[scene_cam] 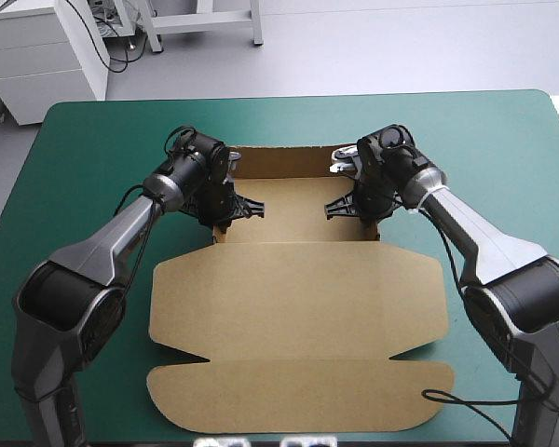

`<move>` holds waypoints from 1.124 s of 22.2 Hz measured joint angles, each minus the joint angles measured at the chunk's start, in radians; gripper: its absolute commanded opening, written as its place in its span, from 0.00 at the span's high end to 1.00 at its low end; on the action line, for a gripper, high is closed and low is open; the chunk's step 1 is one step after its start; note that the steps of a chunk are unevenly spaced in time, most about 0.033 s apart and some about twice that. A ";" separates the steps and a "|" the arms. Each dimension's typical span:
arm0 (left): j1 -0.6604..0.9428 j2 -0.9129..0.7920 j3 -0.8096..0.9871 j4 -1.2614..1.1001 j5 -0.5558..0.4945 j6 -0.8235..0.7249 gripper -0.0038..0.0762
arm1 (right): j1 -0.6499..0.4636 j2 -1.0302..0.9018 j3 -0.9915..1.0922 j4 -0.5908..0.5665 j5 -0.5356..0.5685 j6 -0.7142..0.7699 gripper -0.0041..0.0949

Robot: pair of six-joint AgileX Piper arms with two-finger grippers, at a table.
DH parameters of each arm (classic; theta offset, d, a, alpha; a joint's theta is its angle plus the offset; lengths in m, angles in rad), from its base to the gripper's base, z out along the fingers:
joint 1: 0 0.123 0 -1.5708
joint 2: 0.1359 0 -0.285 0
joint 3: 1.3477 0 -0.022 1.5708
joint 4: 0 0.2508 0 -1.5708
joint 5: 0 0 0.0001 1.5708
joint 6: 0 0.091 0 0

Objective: Fold the box

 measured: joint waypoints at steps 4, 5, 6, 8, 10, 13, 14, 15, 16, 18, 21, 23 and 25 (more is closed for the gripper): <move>0.000 0.000 -0.002 0.011 -0.003 0.005 0.96 | 0.000 0.002 -0.001 0.010 0.000 -0.002 0.98; 0.000 0.001 -0.002 0.003 -0.001 0.014 0.96 | 0.000 0.006 -0.006 0.011 0.000 -0.003 0.98; 0.001 0.006 -0.003 -0.011 -0.001 0.047 0.96 | 0.000 0.007 -0.006 0.014 0.000 0.000 0.97; 0.007 0.019 -0.007 -0.028 -0.003 0.082 0.91 | 0.000 0.007 -0.007 0.014 0.000 0.008 0.95; 0.012 0.026 -0.009 -0.042 -0.004 0.100 0.79 | 0.000 0.007 -0.007 0.014 0.000 0.011 0.87; 0.014 0.030 -0.010 -0.057 -0.006 0.129 0.53 | 0.000 0.007 -0.007 0.014 0.001 -0.023 0.62; 0.014 0.031 -0.011 -0.070 -0.011 0.136 0.48 | 0.000 0.009 -0.007 0.015 0.002 -0.035 0.57; 0.013 0.032 -0.014 -0.076 -0.011 0.139 0.43 | 0.000 0.011 -0.007 0.017 0.002 -0.039 0.50; 0.012 0.033 -0.019 -0.081 -0.008 0.146 0.39 | 0.000 0.012 -0.007 0.021 0.002 -0.041 0.44; 0.010 0.035 -0.031 -0.094 -0.001 0.152 0.34 | 0.000 0.016 -0.007 0.020 0.008 -0.044 0.32; 0.001 0.036 -0.090 -0.119 -0.006 0.153 0.34 | 0.002 0.025 -0.025 0.037 -0.001 -0.048 0.25; 0.000 0.035 -0.123 -0.114 -0.003 0.153 0.34 | 0.003 0.027 -0.053 0.036 0.000 -0.042 0.25; 0.000 0.032 -0.161 -0.093 -0.003 0.153 0.34 | 0.003 0.027 -0.100 0.030 0.007 -0.038 0.25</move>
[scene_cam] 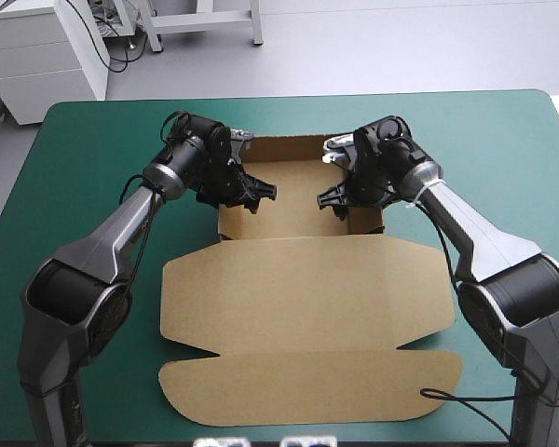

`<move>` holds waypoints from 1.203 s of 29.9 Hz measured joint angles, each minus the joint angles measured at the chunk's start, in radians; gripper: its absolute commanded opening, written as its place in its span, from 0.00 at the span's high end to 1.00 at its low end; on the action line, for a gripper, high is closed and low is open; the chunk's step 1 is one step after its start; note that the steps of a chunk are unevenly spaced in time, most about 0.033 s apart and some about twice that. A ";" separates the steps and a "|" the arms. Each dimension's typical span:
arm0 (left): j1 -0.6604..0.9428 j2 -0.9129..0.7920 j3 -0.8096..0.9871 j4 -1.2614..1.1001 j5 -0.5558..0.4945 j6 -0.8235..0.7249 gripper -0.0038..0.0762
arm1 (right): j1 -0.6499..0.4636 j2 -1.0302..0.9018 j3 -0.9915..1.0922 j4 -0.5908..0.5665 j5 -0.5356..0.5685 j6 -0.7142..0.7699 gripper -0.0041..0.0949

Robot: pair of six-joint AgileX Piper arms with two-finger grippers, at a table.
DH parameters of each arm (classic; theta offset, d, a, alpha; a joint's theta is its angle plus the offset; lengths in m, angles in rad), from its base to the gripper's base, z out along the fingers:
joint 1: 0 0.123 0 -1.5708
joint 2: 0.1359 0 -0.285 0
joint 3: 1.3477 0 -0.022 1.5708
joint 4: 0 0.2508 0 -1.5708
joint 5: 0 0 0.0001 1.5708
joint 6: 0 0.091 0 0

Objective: Fold the box

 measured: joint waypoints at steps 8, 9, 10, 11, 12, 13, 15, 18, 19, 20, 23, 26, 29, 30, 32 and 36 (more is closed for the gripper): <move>-0.001 -0.082 -0.099 0.093 0.004 0.000 0.34 | 0.000 -0.002 -0.206 -0.051 0.022 0.037 0.25; -0.001 -0.095 -0.101 0.107 0.004 0.000 0.34 | 0.000 -0.006 -0.222 -0.053 0.022 0.041 0.25; -0.001 -0.107 -0.102 0.121 0.005 0.000 0.34 | 0.000 -0.010 -0.233 -0.054 0.024 0.045 0.25; -0.001 -0.114 -0.103 0.131 0.007 0.000 0.34 | 0.000 -0.015 -0.240 -0.055 0.024 0.047 0.25; -0.001 -0.121 -0.103 0.140 0.007 0.000 0.34 | 0.000 -0.019 -0.243 -0.056 0.025 0.050 0.25; -0.001 -0.125 -0.103 0.144 0.008 0.000 0.34 | 0.000 -0.023 -0.246 -0.057 0.026 0.053 0.25; -0.001 -0.126 -0.103 0.146 0.009 0.005 0.34 | 0.000 -0.025 -0.247 -0.057 0.026 0.054 0.25; -0.001 -0.126 -0.103 0.147 0.009 0.028 0.34 | 0.000 -0.025 -0.247 -0.059 0.027 0.054 0.25; -0.001 -0.126 -0.103 0.153 0.009 0.037 0.34 | 0.000 -0.025 -0.247 -0.062 0.027 0.054 0.25; -0.001 -0.126 -0.103 0.161 0.009 0.042 0.34 | 0.000 -0.025 -0.247 -0.065 0.027 0.054 0.25; -0.001 -0.127 -0.103 0.178 0.009 0.057 0.34 | 0.000 -0.031 -0.247 -0.070 0.027 0.054 0.25; -0.001 -0.138 -0.103 0.196 0.009 0.075 0.41 | 0.000 -0.041 -0.247 -0.075 0.028 0.055 0.25; -0.001 -0.167 -0.103 0.215 0.009 0.082 0.74 | 0.000 -0.064 -0.247 -0.085 0.030 0.055 0.25; -0.001 -0.177 -0.103 0.216 0.009 0.082 0.85 | 0.000 -0.070 -0.247 -0.088 0.030 0.055 0.25; -0.001 -0.205 -0.103 0.216 0.009 0.083 0.95 | 0.000 -0.084 -0.247 -0.096 0.031 0.055 0.25; -0.001 -0.272 -0.099 0.216 0.009 0.088 0.96 | 0.000 -0.092 -0.247 -0.104 0.031 0.055 0.25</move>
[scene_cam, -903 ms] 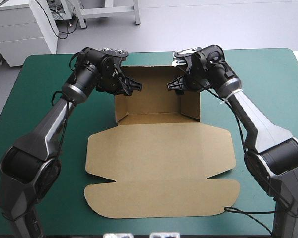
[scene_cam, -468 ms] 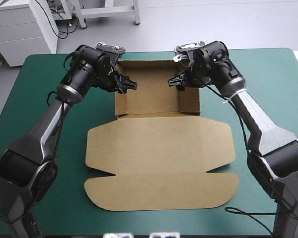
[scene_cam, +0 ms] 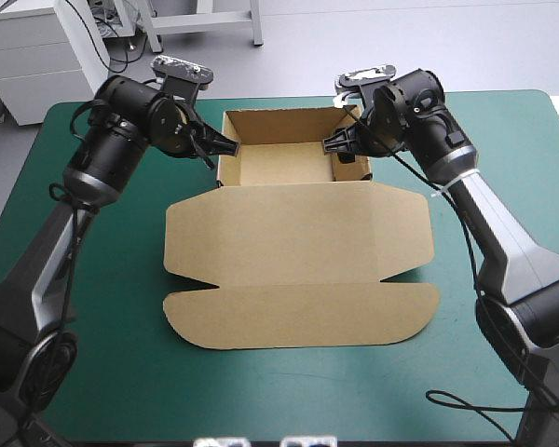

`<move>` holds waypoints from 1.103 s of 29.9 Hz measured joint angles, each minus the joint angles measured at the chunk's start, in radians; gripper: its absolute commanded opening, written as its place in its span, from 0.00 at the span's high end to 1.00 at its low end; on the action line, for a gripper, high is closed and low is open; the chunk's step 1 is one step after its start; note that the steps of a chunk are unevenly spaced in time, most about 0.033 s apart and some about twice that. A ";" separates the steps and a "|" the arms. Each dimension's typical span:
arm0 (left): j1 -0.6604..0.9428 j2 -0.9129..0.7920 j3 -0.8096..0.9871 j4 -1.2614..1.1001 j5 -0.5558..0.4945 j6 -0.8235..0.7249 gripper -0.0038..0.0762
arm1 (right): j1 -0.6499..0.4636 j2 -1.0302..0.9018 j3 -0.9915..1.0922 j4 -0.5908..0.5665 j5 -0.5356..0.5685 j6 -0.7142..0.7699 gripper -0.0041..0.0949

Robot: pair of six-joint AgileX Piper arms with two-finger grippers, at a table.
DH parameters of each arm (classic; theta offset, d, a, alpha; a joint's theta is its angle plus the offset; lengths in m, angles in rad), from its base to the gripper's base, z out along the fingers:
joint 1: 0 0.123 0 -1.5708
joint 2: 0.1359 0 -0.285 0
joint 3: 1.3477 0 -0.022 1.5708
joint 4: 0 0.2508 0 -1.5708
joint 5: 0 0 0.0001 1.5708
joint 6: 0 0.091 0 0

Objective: Fold the box

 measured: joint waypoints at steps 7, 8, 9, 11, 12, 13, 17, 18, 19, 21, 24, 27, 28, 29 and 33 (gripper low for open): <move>0.000 -0.152 0.001 -0.003 0.000 0.001 0.96 | 0.000 0.000 0.000 -0.091 -0.009 0.003 0.25; 0.000 -0.178 0.001 -0.003 0.001 0.002 0.96 | 0.000 0.000 0.000 -0.097 -0.016 0.004 0.25; 0.000 -0.199 0.001 -0.003 0.001 0.005 0.96 | -0.001 0.000 0.000 -0.098 -0.024 0.007 0.25; 0.000 -0.253 0.001 -0.003 0.001 0.012 0.96 | -0.009 0.004 0.000 -0.086 -0.057 0.010 0.25; 0.000 -0.275 0.001 -0.003 0.001 0.018 0.96 | -0.017 0.009 0.000 -0.079 -0.065 0.011 0.25; 0.000 -0.307 0.001 -0.003 0.001 0.024 0.96 | -0.027 0.020 -0.001 -0.062 -0.071 0.013 0.25; 0.000 -0.405 0.006 -0.008 0.001 0.036 0.96 | -0.082 0.070 -0.002 -0.010 -0.079 0.007 0.25; 0.000 -0.435 0.018 -0.010 0.001 0.040 0.96 | -0.096 0.086 -0.002 0.008 -0.081 0.003 0.25; 0.000 -0.467 0.037 -0.011 0.001 0.044 0.96 | -0.109 0.102 -0.002 0.025 -0.087 -0.003 0.25; 0.000 -0.537 0.096 -0.011 0.001 0.048 0.96 | -0.126 0.129 -0.002 0.049 -0.099 -0.010 0.25; 0.000 -0.646 0.222 -0.011 0.001 0.051 0.96 | -0.135 0.154 -0.002 0.062 -0.127 -0.021 0.25; 0.000 -0.770 0.378 -0.011 0.001 0.051 0.96 | -0.135 0.170 -0.002 0.074 -0.172 -0.033 0.25; 0.000 -0.817 0.437 -0.010 0.001 0.050 0.96 | -0.135 0.176 -0.002 0.081 -0.183 -0.036 0.25; 0.000 -0.865 0.483 -0.006 0.001 0.047 0.96 | -0.135 0.183 -0.002 0.085 -0.195 -0.040 0.25; 0.000 -1.048 0.692 0.011 -0.022 0.036 0.96 | -0.135 0.217 -0.002 0.091 -0.211 -0.047 0.25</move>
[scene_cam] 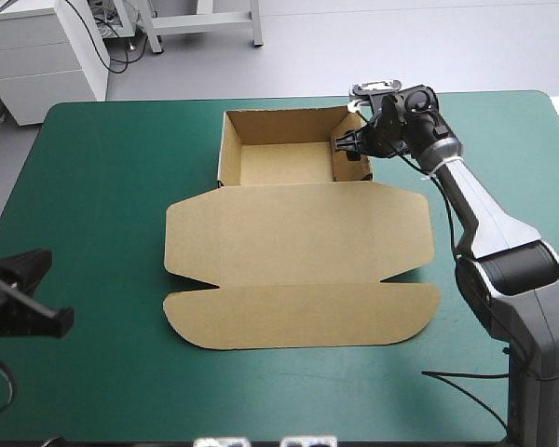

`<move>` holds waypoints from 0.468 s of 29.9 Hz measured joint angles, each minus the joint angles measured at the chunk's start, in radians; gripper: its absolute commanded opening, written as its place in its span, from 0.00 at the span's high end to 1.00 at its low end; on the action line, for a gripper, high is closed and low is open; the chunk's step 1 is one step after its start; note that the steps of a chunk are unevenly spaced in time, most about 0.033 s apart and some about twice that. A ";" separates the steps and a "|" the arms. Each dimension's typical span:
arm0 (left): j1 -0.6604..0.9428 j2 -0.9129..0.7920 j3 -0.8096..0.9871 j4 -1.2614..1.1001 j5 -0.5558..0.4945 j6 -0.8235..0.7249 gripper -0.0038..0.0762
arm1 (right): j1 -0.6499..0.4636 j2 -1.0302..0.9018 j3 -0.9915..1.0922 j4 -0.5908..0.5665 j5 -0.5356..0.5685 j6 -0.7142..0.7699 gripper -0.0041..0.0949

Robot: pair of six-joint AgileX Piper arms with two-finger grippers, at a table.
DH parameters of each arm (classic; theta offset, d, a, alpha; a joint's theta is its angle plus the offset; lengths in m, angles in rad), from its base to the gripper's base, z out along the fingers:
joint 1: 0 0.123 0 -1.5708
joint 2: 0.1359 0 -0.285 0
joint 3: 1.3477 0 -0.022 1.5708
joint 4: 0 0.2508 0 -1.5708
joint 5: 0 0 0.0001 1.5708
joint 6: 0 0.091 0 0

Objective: Fold the box

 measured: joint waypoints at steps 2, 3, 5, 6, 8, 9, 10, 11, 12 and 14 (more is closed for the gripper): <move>0.000 -0.086 0.092 0.004 -0.013 -0.001 0.96 | 0.000 0.019 0.000 0.016 -0.001 -0.001 0.25; 0.000 -0.117 0.128 0.004 -0.021 -0.001 0.96 | 0.000 0.027 0.000 0.024 -0.001 -0.003 0.25; 0.000 -0.189 0.214 0.002 -0.040 -0.001 0.96 | 0.000 0.046 0.000 0.045 0.000 -0.004 0.25; 0.000 -0.223 0.248 0.001 -0.054 -0.006 0.96 | 0.000 0.055 0.000 0.054 0.001 -0.005 0.25; 0.000 -0.293 0.327 -0.006 -0.097 -0.025 0.96 | 0.000 0.075 0.000 0.070 0.009 -0.007 0.25; 0.000 -0.321 0.364 -0.009 -0.117 -0.032 0.96 | 0.000 0.082 0.000 0.072 0.014 -0.007 0.25; 0.000 -0.355 0.398 -0.010 -0.140 -0.036 0.96 | 0.000 0.090 0.000 0.075 0.022 -0.007 0.25; 0.000 -0.388 0.430 -0.011 -0.162 -0.038 0.96 | 0.000 0.098 0.000 0.076 0.028 -0.007 0.26; 0.000 -0.412 0.454 -0.013 -0.174 -0.038 0.96 | 0.000 0.103 0.000 0.077 0.032 -0.007 0.28; 0.000 -0.467 0.511 -0.014 -0.187 -0.043 0.96 | 0.000 0.112 0.000 0.077 0.042 -0.007 0.35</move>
